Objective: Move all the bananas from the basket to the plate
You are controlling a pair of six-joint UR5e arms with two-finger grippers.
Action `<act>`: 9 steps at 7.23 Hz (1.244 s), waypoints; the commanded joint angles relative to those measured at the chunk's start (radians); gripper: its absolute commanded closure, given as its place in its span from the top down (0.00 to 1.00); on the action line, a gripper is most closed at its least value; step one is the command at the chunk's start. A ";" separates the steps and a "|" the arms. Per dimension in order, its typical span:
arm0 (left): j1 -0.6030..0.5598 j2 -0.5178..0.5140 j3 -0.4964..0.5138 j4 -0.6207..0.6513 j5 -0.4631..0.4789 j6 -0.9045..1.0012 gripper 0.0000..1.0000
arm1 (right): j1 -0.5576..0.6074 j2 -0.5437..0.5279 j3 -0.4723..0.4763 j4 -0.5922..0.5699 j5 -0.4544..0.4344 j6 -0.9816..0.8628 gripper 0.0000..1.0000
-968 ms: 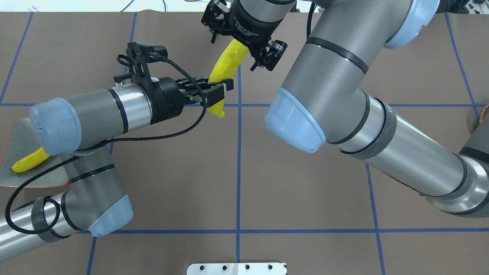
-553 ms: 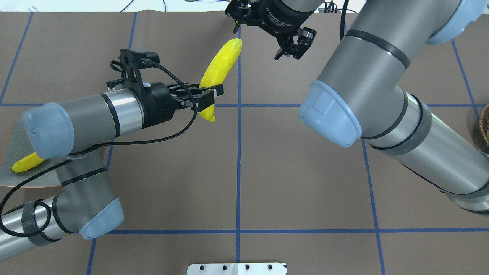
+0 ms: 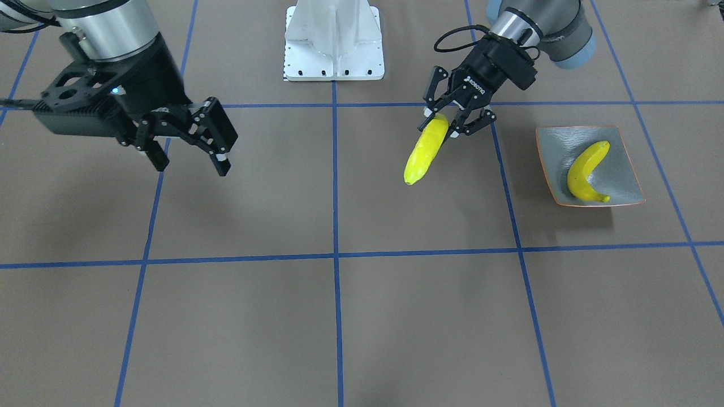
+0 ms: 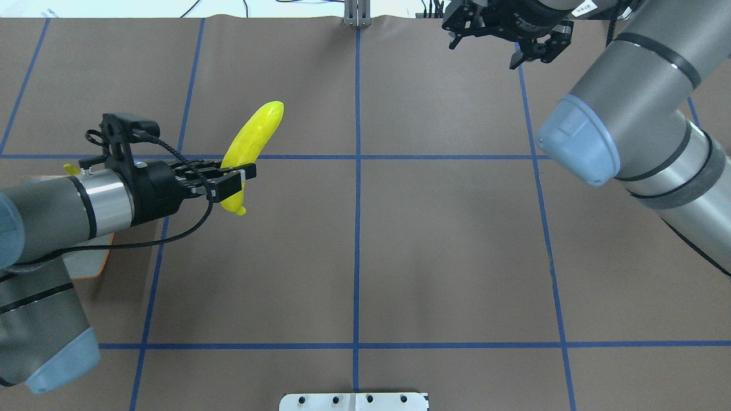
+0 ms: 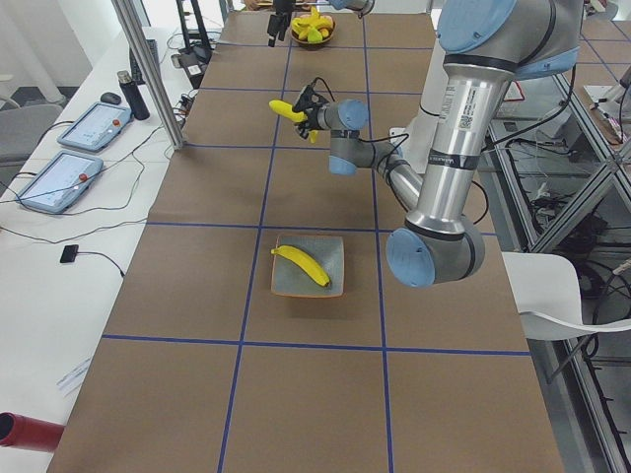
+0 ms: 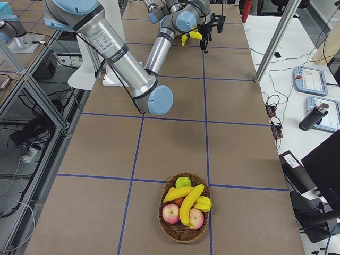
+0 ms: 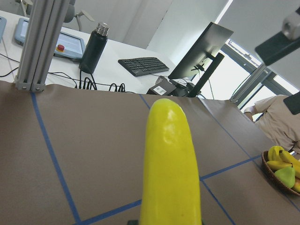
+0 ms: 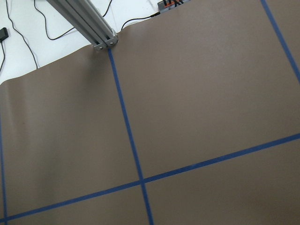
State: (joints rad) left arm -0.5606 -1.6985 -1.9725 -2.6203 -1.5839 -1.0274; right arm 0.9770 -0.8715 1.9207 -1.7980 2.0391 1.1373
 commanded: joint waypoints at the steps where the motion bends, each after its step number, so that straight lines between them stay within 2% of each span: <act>1: -0.015 0.138 -0.045 0.003 -0.108 0.000 0.00 | 0.116 -0.116 -0.006 -0.001 0.041 -0.288 1.00; 3: -0.050 0.256 -0.080 0.011 -0.163 0.001 0.00 | 0.204 -0.203 -0.005 0.003 0.090 -0.489 1.00; 5: -0.221 0.330 -0.068 0.025 -0.363 0.013 0.00 | 0.256 -0.277 -0.005 0.011 0.102 -0.630 1.00; 7: -0.269 0.406 -0.062 0.072 -0.416 0.094 0.00 | 0.330 -0.345 -0.006 0.009 0.122 -0.820 1.00; 9: -0.315 0.469 -0.057 0.150 -0.455 0.229 0.00 | 0.347 -0.369 -0.006 0.011 0.135 -0.852 1.00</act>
State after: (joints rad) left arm -0.8532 -1.2681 -2.0327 -2.5114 -2.0210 -0.8776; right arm 1.3116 -1.2230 1.9146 -1.7882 2.1677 0.3123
